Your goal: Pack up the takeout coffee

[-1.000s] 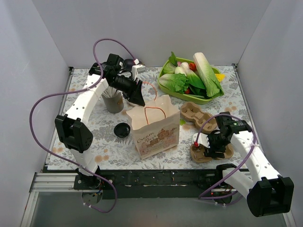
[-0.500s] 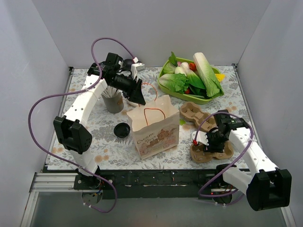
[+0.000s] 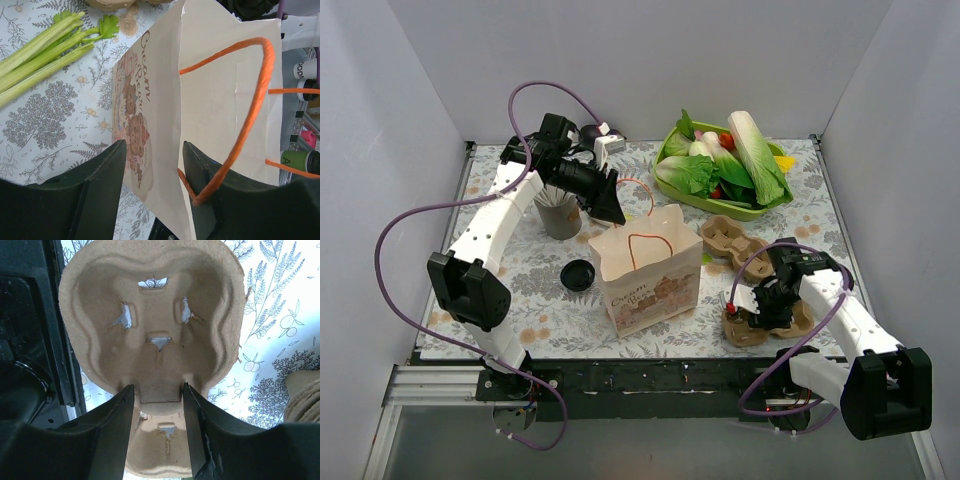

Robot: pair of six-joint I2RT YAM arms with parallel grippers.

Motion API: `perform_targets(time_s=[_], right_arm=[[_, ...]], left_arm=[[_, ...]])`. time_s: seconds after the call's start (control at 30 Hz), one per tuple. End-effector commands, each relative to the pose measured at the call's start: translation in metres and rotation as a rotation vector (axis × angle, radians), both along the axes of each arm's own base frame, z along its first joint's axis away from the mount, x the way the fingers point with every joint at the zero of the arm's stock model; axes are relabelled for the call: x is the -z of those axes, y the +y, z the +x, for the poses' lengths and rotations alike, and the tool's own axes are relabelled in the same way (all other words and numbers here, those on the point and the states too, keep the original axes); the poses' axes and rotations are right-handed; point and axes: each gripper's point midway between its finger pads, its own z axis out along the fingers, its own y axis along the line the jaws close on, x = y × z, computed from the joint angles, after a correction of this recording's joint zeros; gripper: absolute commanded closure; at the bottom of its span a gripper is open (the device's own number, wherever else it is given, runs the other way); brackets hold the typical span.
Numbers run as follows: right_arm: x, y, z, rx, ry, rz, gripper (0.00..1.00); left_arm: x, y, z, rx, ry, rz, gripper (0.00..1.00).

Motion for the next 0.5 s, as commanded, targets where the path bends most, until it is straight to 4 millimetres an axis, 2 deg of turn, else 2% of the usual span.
perform_targets(time_s=[0.0, 0.2, 0.3, 0.33, 0.43, 0.47], right_arm=[[0.004, -0.001, 0.001, -0.032, -0.01, -0.014, 0.49], [0.007, -0.003, 0.003, -0.038, -0.019, -0.027, 0.51], [0.005, -0.003, 0.003, -0.037, -0.014, -0.028, 0.56], [0.004, -0.003, 0.003, -0.037, -0.013, -0.028, 0.62], [-0.011, 0.002, 0.005, -0.02, -0.008, -0.005, 0.69], [-0.02, 0.005, 0.008, -0.013, -0.019, 0.01, 0.7]], left_arm=[[-0.019, 0.002, -0.009, 0.001, -0.057, -0.026, 0.51], [-0.02, 0.001, -0.008, 0.0, -0.058, -0.027, 0.51], [-0.021, 0.002, -0.007, -0.002, -0.059, -0.027, 0.51], [-0.023, 0.001, -0.008, 0.001, -0.064, -0.031, 0.51], [-0.028, 0.001, -0.005, -0.003, -0.091, -0.035, 0.47], [-0.031, 0.001, -0.003, -0.007, -0.103, -0.039, 0.42]])
